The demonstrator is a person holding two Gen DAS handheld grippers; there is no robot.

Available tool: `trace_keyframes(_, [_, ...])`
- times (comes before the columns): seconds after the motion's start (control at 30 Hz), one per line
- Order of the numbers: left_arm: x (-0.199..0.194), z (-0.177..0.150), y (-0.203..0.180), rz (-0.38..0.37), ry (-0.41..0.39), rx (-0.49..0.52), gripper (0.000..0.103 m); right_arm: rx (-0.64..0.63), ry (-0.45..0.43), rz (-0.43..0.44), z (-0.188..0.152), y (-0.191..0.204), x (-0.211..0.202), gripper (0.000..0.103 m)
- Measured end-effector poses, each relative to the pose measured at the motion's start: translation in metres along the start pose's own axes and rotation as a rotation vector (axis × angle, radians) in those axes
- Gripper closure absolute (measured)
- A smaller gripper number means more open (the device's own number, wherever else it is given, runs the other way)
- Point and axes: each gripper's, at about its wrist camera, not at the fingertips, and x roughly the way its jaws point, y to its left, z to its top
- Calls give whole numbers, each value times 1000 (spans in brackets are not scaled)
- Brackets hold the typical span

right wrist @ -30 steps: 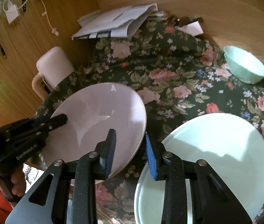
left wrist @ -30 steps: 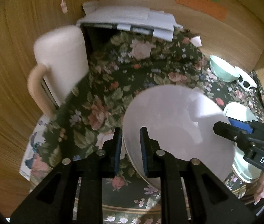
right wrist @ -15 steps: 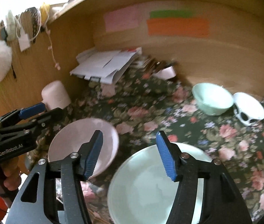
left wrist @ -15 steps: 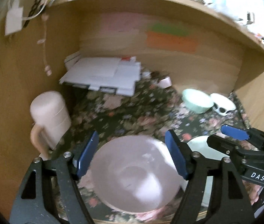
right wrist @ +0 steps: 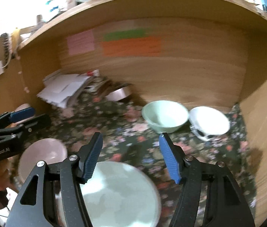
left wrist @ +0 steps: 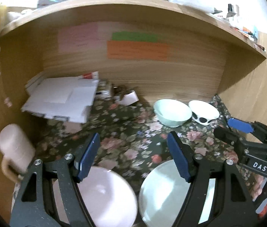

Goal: Organize plates and bowls

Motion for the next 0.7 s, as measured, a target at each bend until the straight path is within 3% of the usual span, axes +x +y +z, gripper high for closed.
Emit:
trace_keyframes(0.27, [47,28,-27,-3,-23,25,29,61,26,-54,15,-53,27,44])
trace_keyframes(0.43, [85,43,-41,-40,54,13,29,118,67,-37,19,-79,56,44])
trace_keyframes(0.7, [146,58,-54,-11,170,-1,29,157,125,-40,22,-98,106,44])
